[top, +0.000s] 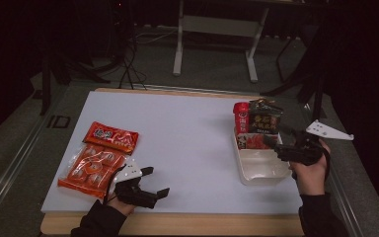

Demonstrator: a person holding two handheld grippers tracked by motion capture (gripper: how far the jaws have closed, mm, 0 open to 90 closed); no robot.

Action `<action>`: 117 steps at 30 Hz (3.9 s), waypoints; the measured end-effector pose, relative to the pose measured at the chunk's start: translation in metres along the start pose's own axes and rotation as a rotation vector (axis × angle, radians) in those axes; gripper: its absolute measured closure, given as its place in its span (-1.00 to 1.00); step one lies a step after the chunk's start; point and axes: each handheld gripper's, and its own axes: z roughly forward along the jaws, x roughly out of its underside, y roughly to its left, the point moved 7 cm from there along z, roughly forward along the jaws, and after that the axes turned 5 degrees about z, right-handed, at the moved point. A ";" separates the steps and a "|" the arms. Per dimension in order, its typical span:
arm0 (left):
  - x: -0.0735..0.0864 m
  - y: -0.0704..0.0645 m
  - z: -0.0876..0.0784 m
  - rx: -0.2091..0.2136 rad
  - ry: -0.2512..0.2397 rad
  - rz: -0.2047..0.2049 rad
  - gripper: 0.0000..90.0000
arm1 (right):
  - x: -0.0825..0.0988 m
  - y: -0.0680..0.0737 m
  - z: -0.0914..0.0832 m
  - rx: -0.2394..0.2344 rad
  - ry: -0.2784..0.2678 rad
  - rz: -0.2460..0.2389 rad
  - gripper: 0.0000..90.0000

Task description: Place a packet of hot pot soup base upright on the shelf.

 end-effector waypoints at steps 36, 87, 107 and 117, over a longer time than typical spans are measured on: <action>-0.024 0.082 -0.102 -0.237 0.000 0.018 -0.03 | 0.052 0.067 0.001 -0.149 0.071 -0.086 -0.63; 0.068 0.219 -0.121 -0.596 0.370 -0.165 1.00 | 0.072 0.083 0.015 -0.243 0.117 -0.107 -0.64; 0.059 0.182 -0.101 -0.451 0.381 -0.063 1.00 | 0.070 0.082 0.013 -0.244 0.111 -0.106 -0.64; 0.077 0.176 -0.124 -0.412 0.451 -0.080 1.00 | 0.070 0.085 0.015 -0.249 0.113 -0.109 -0.64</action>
